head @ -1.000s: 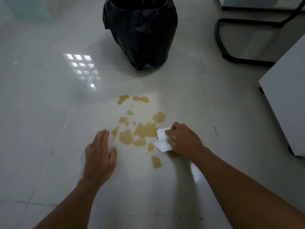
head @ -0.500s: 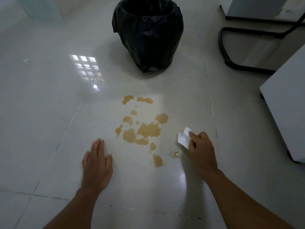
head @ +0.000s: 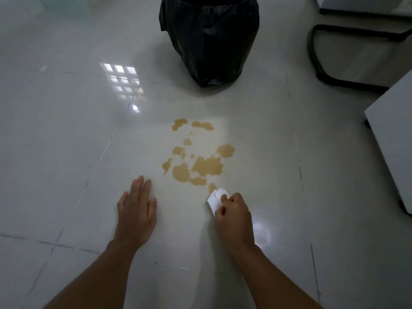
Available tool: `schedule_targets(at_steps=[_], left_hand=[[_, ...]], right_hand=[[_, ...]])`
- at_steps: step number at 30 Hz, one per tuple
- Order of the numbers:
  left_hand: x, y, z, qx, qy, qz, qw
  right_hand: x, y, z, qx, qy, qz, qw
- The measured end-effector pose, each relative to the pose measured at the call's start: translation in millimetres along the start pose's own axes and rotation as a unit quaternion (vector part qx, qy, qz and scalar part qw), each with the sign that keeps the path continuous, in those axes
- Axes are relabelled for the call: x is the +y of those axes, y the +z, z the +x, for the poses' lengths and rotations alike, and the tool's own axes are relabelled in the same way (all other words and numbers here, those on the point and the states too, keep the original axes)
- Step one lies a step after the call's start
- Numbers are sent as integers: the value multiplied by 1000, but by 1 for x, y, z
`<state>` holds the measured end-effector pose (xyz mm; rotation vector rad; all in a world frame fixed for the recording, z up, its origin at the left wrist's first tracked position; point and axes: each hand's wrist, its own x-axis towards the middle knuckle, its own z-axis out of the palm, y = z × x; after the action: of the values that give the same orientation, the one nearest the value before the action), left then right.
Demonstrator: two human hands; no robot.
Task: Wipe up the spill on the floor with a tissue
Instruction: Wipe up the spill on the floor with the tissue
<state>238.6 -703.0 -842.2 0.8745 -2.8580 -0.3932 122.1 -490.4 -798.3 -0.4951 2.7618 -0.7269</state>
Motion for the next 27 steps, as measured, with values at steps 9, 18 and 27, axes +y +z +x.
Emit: schedule_targets(at_steps=[9, 18, 27], left_hand=[[-9, -8, 0, 1, 19, -20, 1000], [1, -2, -2, -2, -2, 11, 1000], [4, -3, -3, 3, -8, 16, 1000]], right_hand=[[20, -18, 23, 99, 26, 69, 992], [-12, 6, 7, -13, 17, -62, 998], [-23, 12, 15, 2, 39, 51, 998]])
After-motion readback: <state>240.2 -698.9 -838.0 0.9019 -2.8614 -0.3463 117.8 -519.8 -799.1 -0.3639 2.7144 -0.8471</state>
